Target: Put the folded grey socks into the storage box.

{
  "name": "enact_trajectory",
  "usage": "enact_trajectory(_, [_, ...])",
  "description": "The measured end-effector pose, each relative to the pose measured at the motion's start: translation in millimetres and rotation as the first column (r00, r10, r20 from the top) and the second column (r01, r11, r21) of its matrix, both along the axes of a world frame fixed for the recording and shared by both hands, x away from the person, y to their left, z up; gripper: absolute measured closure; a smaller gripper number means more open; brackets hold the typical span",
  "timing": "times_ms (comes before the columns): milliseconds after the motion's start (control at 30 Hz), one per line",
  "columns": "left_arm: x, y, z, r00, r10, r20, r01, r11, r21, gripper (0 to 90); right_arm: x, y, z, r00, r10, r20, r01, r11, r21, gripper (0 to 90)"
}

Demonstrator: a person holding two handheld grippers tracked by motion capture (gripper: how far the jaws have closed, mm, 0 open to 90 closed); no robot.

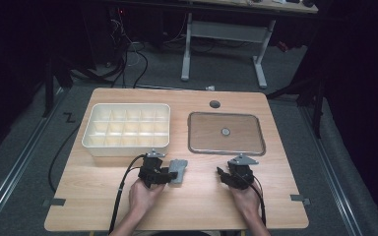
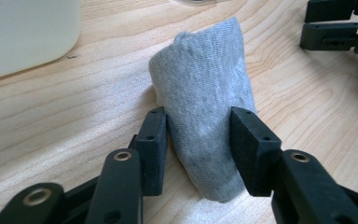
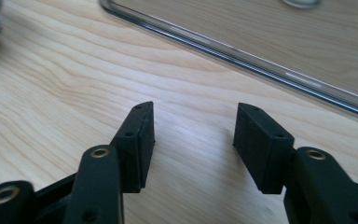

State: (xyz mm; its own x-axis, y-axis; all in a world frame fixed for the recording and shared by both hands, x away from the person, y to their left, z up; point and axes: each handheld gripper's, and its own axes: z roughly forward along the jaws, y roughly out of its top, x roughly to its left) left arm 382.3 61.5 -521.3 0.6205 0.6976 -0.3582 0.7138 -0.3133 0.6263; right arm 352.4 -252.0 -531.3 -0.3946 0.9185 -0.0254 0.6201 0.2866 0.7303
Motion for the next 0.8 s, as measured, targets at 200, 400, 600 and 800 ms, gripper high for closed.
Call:
enact_trajectory(200, [-0.3,-0.7,0.3,0.9999,-0.013,0.003,0.013,0.9999,-0.008,64.4,-1.2,-9.0,-0.6,0.9999,-0.015,0.000,0.015,0.9999,0.004,44.6])
enact_trajectory(400, [1.9,-3.5,3.7,0.9989,-0.048,0.000,0.048,0.9987,0.015,68.9,-1.2,-8.8,-0.7,0.9999,-0.012,-0.001,0.012,0.9999,0.003,42.7])
enact_trajectory(600, [0.5,-3.8,5.2,0.9983,-0.058,0.006,0.058,0.9983,0.010,71.7,-1.4,-8.3,-0.6,1.0000,-0.007,-0.003,0.007,1.0000,0.004,41.1])
enact_trajectory(800, [-2.7,-2.1,8.8,0.9972,-0.068,0.033,0.067,0.9977,0.010,72.6,-1.7,-8.2,-0.7,1.0000,-0.007,-0.003,0.007,1.0000,0.002,40.9])
